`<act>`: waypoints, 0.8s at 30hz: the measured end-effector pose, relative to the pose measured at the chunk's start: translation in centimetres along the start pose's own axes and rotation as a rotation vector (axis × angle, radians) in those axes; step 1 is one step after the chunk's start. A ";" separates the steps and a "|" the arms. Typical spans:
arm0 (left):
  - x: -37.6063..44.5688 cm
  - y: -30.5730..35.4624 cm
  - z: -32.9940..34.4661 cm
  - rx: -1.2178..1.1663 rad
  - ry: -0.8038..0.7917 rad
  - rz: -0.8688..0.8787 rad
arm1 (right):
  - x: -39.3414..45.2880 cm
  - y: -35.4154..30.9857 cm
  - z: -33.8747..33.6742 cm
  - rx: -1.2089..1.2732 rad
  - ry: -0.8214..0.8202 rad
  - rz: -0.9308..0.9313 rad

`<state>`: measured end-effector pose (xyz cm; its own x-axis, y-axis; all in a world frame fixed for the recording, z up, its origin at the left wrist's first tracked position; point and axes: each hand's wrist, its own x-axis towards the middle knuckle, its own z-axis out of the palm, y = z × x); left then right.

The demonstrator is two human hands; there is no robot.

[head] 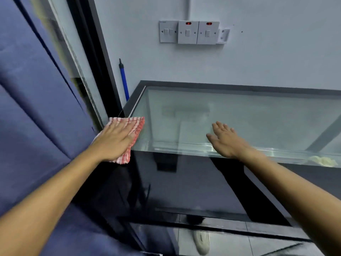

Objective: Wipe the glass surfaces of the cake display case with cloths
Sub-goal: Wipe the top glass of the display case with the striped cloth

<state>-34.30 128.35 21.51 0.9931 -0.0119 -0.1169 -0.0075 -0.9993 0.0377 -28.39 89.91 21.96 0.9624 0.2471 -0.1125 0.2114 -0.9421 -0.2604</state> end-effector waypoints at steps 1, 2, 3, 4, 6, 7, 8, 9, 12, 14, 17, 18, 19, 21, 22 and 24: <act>1.1 0.6 -0.2 -0.033 0.021 -0.014 | -0.3 -0.5 0.7 -0.008 0.023 0.012; 1.8 2.2 -0.4 -0.059 0.044 0.006 | -0.5 -0.8 1.2 -0.011 0.056 0.027; 1.5 4.4 -0.3 -0.054 0.052 0.066 | -0.7 -1.0 1.4 -0.006 0.079 0.043; 0.3 6.9 0.2 -0.071 0.048 0.150 | -0.8 -1.1 1.4 -0.002 0.087 0.051; -4.5 10.7 1.2 -0.068 0.051 0.383 | -0.9 -0.9 1.4 -0.016 0.086 0.045; -7.2 11.3 1.6 -0.055 0.058 0.468 | -1.0 -0.8 1.3 -0.018 0.082 0.048; -9.0 10.4 1.9 -0.040 0.072 0.511 | -1.2 -0.7 1.2 -0.015 0.079 0.050; -10.0 8.3 2.0 -0.025 0.085 0.502 | -1.3 -0.8 1.1 -0.011 0.071 0.051; -8.4 0.0 1.7 -0.041 0.088 0.270 | -1.5 -1.0 1.2 -0.027 0.080 0.055; -5.9 -2.5 1.2 -0.105 0.005 0.091 | -1.7 -1.2 1.1 -0.011 0.088 0.076; -3.0 2.0 0.9 -0.045 0.028 0.102 | -1.8 -1.7 1.1 -0.012 0.108 0.083; -3.4 5.2 0.8 -0.024 0.035 0.194 | -1.9 -1.8 1.0 -0.003 0.105 0.086; -4.6 8.5 1.1 -0.030 0.048 0.297 | -2.0 -1.8 0.9 0.005 0.100 0.084; -8.6 13.7 2.0 -0.044 0.050 0.539 | -2.1 -1.4 0.9 0.012 0.094 0.066; -10.9 15.2 2.0 -0.050 0.042 0.626 | -2.2 -1.2 0.9 0.020 0.089 0.050; -12.4 13.8 2.3 -0.053 0.049 0.672 | -2.8 -0.4 0.7 0.029 0.071 0.012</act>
<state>-46.93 114.64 21.19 0.7789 -0.6271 -0.0055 -0.6208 -0.7722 0.1352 -31.30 89.78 21.69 0.9749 0.2176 -0.0478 0.1953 -0.9377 -0.2874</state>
